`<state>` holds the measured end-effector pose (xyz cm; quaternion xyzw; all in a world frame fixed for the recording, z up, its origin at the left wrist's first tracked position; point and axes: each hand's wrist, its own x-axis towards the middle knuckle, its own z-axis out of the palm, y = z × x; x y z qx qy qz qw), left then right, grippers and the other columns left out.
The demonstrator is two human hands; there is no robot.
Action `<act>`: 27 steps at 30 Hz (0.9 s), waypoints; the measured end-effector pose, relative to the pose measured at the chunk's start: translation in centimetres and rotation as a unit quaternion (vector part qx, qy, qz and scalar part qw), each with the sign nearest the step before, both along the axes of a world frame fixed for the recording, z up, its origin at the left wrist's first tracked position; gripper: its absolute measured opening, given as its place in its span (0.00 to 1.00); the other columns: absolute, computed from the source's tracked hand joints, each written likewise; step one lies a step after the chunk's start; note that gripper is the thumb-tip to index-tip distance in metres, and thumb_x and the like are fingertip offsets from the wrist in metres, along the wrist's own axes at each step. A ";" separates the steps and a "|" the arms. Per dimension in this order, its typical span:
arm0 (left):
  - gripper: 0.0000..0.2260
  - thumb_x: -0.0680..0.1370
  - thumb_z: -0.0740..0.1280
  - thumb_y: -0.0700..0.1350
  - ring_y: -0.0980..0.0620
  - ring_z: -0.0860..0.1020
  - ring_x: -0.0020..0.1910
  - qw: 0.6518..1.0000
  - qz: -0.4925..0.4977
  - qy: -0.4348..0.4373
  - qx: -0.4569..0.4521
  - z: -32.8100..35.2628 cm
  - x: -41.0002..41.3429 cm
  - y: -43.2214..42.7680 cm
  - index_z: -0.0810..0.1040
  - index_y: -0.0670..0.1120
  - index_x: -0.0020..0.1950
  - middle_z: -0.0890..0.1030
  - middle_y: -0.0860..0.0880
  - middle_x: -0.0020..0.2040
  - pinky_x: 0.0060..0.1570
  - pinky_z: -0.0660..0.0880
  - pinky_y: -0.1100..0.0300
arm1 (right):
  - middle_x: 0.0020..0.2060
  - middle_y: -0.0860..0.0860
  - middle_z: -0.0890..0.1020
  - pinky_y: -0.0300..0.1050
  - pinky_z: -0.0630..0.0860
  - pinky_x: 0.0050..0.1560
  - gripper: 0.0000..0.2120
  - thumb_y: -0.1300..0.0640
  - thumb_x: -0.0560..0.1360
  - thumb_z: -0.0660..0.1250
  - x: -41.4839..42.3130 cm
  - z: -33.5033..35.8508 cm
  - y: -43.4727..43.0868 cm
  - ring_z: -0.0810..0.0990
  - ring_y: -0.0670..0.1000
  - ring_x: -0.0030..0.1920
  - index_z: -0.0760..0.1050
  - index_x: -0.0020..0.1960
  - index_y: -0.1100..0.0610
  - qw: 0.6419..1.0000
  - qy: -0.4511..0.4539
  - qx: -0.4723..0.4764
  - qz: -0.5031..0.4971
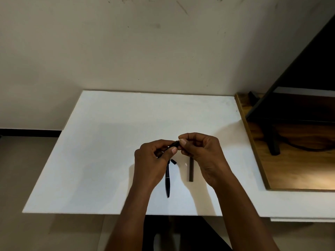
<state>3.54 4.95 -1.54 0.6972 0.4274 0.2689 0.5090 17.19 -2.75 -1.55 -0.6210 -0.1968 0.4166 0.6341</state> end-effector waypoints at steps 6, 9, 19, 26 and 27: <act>0.07 0.75 0.74 0.44 0.62 0.84 0.41 1.000 0.003 -0.006 -0.023 0.1 0.0 0.0 0.87 0.56 0.49 0.87 0.60 0.41 0.44 0.79 0.68 | 0.40 0.58 0.87 0.42 0.81 0.47 0.05 0.65 0.75 0.72 0.0 0.1 0.0 0.86 0.53 0.42 0.84 0.50 0.62 1.000 -0.001 -0.001 -0.005; 0.07 0.75 0.74 0.44 0.60 0.84 0.41 1.000 0.014 -0.002 -0.023 0.1 0.1 -0.1 0.87 0.55 0.49 0.87 0.58 0.41 0.47 0.81 0.60 | 0.41 0.60 0.87 0.43 0.82 0.47 0.05 0.65 0.75 0.72 -0.2 0.1 0.1 0.86 0.54 0.43 0.84 0.50 0.63 1.000 -0.023 0.003 -0.014; 0.06 0.73 0.76 0.45 0.60 0.85 0.40 0.998 0.045 -0.006 -0.037 -0.1 0.3 -0.5 0.88 0.54 0.48 0.87 0.56 0.39 0.49 0.83 0.53 | 0.40 0.56 0.88 0.44 0.83 0.47 0.05 0.66 0.75 0.73 -1.0 -0.2 0.3 0.88 0.53 0.41 0.85 0.48 0.60 0.996 -0.073 -0.020 -0.038; 0.06 0.74 0.75 0.45 0.58 0.84 0.38 0.997 0.037 -0.009 -0.062 -0.1 0.1 -0.3 0.88 0.53 0.50 0.87 0.54 0.38 0.46 0.82 0.57 | 0.41 0.58 0.88 0.44 0.82 0.48 0.05 0.66 0.74 0.73 -1.1 0.0 0.1 0.88 0.55 0.44 0.85 0.50 0.62 0.999 -0.038 -0.003 -0.031; 0.06 0.74 0.75 0.46 0.60 0.83 0.36 0.997 0.036 -0.013 -0.065 0.0 0.0 -0.2 0.88 0.54 0.50 0.87 0.55 0.38 0.42 0.81 0.62 | 0.42 0.58 0.88 0.44 0.82 0.48 0.06 0.66 0.75 0.73 -1.1 0.1 0.1 0.88 0.55 0.45 0.85 0.51 0.62 0.999 -0.018 0.010 -0.026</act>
